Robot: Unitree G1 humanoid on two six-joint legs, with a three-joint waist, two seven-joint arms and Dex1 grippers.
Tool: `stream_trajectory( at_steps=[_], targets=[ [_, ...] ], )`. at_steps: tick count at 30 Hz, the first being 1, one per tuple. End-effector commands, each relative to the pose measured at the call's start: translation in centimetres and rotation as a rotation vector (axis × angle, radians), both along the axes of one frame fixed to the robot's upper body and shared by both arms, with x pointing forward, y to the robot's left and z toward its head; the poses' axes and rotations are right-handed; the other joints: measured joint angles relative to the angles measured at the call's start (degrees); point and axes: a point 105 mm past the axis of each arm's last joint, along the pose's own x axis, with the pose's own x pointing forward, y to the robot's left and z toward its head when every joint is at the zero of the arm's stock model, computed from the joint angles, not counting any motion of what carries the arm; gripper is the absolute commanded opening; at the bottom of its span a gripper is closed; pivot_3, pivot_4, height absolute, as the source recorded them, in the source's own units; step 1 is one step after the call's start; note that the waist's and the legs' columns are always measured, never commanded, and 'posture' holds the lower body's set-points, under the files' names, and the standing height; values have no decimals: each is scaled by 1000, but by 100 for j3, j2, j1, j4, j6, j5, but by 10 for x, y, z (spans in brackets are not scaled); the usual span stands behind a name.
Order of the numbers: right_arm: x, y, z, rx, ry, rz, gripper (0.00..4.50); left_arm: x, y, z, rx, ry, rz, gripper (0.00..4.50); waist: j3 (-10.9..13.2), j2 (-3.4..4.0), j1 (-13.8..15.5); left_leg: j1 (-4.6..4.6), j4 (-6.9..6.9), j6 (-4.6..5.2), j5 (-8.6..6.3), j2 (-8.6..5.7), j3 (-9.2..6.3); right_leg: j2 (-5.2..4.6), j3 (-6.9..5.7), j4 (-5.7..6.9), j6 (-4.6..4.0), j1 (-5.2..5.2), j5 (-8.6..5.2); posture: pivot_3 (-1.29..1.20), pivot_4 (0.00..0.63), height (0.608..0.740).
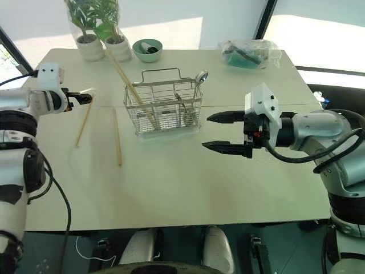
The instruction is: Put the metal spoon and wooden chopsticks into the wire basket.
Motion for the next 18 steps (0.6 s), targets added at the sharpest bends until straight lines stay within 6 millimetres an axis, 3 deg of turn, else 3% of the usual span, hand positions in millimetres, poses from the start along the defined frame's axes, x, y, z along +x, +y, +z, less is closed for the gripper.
stream_trajectory(
  at_steps=[1, 12, 18],
  targets=[
    [-7, -1, 19, 13, -72, -4, 3410, 6, 0, 8, 54, -34, -11, 4500, 0, 0, 3, 1, 0, 0, 0, 0, 0, 0, 0, 0, 0, 0, 0, 0, 150, 717],
    [-16, -10, 25, 29, -72, -92, 3410, -5, 18, -22, -27, 22, 122, 4500, 2, -11, 11, 3, 5, 0, 0, 3, -1, -6, 0, 0, -1, -4, 0, 0, 150, 717],
    [-14, -7, 28, 56, -70, -101, 3410, -17, 12, -61, -50, 169, 111, 4500, 1, -10, 11, 4, 4, 0, 0, 3, 0, -6, -1, 2, -1, -4, 0, 0, 150, 717]
  ],
)
